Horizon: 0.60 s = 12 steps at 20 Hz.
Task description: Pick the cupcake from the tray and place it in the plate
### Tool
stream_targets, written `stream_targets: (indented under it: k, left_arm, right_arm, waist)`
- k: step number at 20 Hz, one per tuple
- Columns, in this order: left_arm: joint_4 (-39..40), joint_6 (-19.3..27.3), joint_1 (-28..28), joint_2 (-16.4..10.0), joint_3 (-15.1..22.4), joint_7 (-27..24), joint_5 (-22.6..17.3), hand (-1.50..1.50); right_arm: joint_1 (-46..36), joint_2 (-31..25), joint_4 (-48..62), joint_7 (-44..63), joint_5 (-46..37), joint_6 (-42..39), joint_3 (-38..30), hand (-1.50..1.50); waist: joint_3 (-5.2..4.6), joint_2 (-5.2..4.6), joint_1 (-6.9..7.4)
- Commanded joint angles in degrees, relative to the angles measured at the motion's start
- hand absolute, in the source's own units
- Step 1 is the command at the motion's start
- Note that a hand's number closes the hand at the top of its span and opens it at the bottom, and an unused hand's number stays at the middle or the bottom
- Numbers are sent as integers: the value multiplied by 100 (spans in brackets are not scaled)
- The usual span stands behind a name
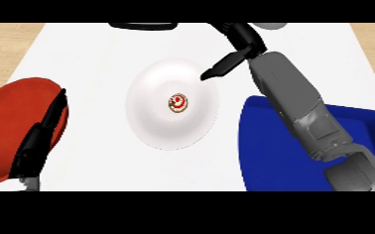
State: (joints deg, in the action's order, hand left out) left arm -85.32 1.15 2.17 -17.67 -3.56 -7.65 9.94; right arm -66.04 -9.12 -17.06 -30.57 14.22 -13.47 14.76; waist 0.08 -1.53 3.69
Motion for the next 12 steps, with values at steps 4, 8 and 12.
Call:
stream_targets:
  k: [4,8,12]
  left_arm:
    - [4,-15,-185,1,67,68,97,0]
    - [15,-90,-269,39,66,27,11,0]
    - [48,-41,-237,24,51,-117,82,0]
  right_arm:
    - [-151,-770,591,-893,-65,-773,-214,-150]
    - [-183,-993,836,-1138,-213,-965,-163,-150]
    - [-173,-1197,1006,-1261,-244,-1198,-190,-150]
  waist:
    - [8,-99,163]
    - [9,-123,222]
    - [8,-145,258]
